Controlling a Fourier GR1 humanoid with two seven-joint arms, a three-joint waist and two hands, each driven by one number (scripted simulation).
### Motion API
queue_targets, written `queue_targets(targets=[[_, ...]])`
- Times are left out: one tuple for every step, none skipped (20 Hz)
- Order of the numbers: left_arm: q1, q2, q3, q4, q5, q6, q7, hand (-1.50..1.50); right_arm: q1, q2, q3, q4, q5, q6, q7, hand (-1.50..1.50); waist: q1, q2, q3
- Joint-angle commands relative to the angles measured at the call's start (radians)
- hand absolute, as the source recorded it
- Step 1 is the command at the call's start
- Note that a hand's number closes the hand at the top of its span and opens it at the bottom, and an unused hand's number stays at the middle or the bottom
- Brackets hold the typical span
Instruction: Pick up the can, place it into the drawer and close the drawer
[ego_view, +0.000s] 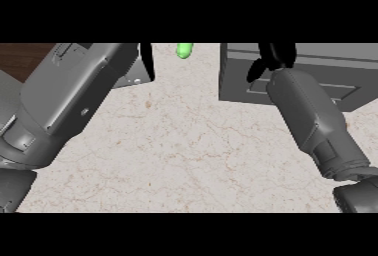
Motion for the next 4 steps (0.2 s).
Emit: queue_targets(targets=[[0.032, 0.031, -0.009, -0.054, -0.007, -0.01, 0.027, -1.5, -0.08, 0.017, -0.082, -0.034, -0.093, -0.027, -0.052, -1.5, 0.01, -0.017, -0.009], [0.048, 0.042, -0.003, -0.07, -0.009, -0.001, 0.014, -1.5, -0.103, 0.026, -0.085, -0.028, -0.096, -0.003, -0.045, -1.5, 0.011, -0.02, -0.009], [0.06, 0.038, -0.014, -0.092, -0.001, -0.02, 0.039, -1.5, -0.113, 0.012, -0.099, -0.031, -0.106, -0.003, -0.047, -1.5, 0.017, -0.024, -0.009], [0.092, 0.03, -0.019, -0.111, -0.008, 0.002, 0.025, -1.5, -0.127, -0.006, -0.1, -0.012, -0.101, 0.024, -0.042, -1.5, 0.016, -0.024, -0.01]])
